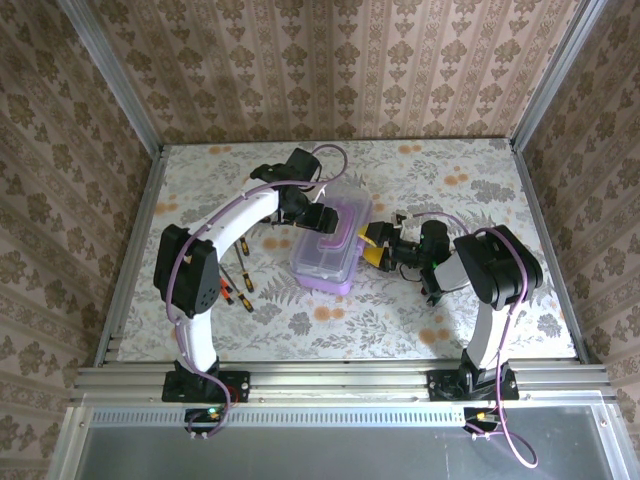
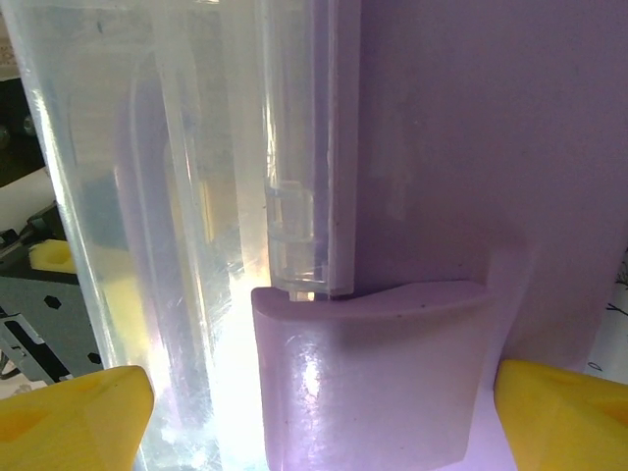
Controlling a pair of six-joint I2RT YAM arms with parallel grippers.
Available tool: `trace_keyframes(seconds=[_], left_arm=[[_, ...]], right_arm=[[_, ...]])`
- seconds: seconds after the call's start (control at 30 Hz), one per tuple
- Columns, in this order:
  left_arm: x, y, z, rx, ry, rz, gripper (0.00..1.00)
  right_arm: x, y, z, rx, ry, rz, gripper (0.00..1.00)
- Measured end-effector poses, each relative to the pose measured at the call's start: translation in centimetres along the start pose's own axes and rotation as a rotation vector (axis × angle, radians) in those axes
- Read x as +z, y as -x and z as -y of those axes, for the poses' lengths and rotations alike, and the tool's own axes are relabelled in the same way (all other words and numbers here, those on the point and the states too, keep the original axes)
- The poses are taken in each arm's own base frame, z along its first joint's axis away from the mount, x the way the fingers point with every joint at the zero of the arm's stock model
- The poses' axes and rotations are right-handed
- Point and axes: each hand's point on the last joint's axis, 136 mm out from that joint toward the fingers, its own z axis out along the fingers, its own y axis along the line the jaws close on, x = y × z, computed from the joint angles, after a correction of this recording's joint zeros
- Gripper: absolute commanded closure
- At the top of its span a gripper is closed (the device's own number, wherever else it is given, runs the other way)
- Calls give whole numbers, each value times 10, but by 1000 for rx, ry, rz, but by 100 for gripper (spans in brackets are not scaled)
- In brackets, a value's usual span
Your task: Pack the tool kit
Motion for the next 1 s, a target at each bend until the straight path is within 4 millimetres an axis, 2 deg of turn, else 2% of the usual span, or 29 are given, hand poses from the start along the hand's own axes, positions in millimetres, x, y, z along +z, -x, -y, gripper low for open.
trace_keyframes(seconds=[0.13, 0.43, 0.73, 0.93, 0.97, 1.0], left_arm=[[1, 1, -2, -1, 10, 4, 34], [1, 3, -5, -5, 18, 6, 33], [6, 15, -8, -3, 41, 40, 33], [9, 21, -5, -7, 46, 63, 34], [9, 22, -7, -8, 61, 71, 34], [10, 25, -14, 0, 100, 82, 34]], right_arm=[[0, -1, -11, -6, 12, 0, 9], [0, 1, -12, 19, 3, 13, 10], [0, 17, -14, 69, -14, 46, 11], [-11, 29, -20, 92, -27, 95, 12], [-16, 31, -21, 101, -29, 107, 12], [-21, 35, -31, 84, -4, 116, 12]])
